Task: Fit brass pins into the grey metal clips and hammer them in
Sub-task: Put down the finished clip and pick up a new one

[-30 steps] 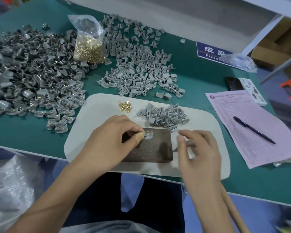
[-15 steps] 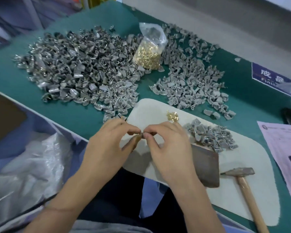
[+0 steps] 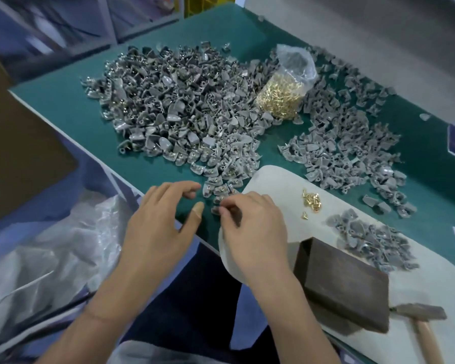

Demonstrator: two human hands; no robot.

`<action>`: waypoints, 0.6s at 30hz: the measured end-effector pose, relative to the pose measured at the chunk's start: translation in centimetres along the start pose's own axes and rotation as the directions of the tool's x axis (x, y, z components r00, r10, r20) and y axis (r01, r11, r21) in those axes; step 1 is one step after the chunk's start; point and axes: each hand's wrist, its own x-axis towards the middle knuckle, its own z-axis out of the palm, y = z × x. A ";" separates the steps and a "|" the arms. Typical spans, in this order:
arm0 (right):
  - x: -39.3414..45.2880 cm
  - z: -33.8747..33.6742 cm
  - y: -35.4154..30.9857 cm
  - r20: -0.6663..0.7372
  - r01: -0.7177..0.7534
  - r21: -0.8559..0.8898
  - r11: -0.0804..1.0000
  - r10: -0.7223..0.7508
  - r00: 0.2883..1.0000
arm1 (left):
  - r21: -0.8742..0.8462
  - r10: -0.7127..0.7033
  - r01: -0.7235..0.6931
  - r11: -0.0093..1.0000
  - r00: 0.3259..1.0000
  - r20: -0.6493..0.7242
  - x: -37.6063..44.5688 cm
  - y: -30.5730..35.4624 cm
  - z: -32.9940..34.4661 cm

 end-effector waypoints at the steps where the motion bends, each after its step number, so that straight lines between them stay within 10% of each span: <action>1: 0.0 -0.3 0.0 0.007 0.006 0.000 1.000 -0.006 1.000 | -0.021 0.019 -0.019 1.000 1.000 -0.004 0.1 0.4 0.1; 9: -3.7 -7.2 6.1 -0.272 -0.167 0.075 0.983 0.181 0.945 | -0.183 0.218 -0.182 0.966 0.955 0.201 1.3 6.1 4.4; 18: -8.2 -8.8 11.4 -0.404 -0.265 0.124 0.956 0.293 0.867 | 0.080 0.340 -0.400 0.913 0.854 0.393 5.1 11.3 11.0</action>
